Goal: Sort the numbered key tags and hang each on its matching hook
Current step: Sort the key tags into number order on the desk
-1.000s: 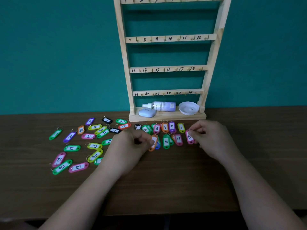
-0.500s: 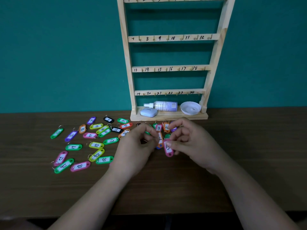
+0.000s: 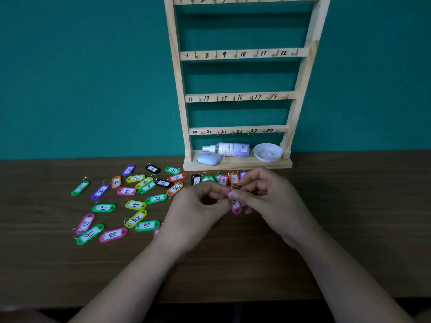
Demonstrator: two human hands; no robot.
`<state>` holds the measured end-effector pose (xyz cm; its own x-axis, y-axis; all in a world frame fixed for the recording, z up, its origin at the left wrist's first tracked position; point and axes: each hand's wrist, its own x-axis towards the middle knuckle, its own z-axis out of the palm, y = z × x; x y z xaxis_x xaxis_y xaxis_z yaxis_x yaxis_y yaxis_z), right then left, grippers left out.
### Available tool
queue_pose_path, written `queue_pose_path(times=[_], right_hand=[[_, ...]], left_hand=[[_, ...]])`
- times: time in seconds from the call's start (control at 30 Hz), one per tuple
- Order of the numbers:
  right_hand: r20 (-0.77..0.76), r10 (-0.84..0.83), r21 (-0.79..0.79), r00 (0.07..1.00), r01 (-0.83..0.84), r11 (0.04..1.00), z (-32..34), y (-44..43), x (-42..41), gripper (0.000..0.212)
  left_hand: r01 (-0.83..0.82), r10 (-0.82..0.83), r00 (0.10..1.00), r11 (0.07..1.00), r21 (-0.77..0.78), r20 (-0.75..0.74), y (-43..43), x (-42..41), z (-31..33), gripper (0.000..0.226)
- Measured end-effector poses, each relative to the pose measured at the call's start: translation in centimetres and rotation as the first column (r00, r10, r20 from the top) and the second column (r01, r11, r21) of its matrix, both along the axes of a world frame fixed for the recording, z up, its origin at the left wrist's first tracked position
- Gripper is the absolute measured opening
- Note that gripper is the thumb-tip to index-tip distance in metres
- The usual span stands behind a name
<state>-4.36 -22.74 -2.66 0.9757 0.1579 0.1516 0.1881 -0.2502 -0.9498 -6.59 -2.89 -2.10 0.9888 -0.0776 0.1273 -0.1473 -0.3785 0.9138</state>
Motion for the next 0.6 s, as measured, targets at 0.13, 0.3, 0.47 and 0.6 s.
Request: queue_pose_path(times=[0.13,0.3,0.47,0.6], right_hand=[[0.008,0.02,0.023,1.0,-0.021,1.0,-0.12,-0.16,-0.02,0.018],[-0.031,0.076,0.062,0.997,-0.074,0.995,-0.04,-0.32,0.2,0.005],[-0.049,0.022,-0.009,0.999,-0.022,1.0,0.07,-0.37,0.37,0.01],[-0.048,0.055,-0.051,0.997,-0.058,0.997,-0.18,-0.34,0.26,0.01]], left_hand=[[0.009,-0.009,0.999,1.0,-0.001,0.039,-0.03,-0.12,-0.15,0.007],[-0.054,0.055,0.997,0.998,-0.025,0.05,0.02,0.19,-0.14,0.002],[0.008,-0.007,0.999,0.999,-0.031,0.037,0.34,0.28,-0.13,0.006],[0.054,-0.053,0.997,0.998,-0.014,0.048,0.46,0.23,-0.24,0.007]])
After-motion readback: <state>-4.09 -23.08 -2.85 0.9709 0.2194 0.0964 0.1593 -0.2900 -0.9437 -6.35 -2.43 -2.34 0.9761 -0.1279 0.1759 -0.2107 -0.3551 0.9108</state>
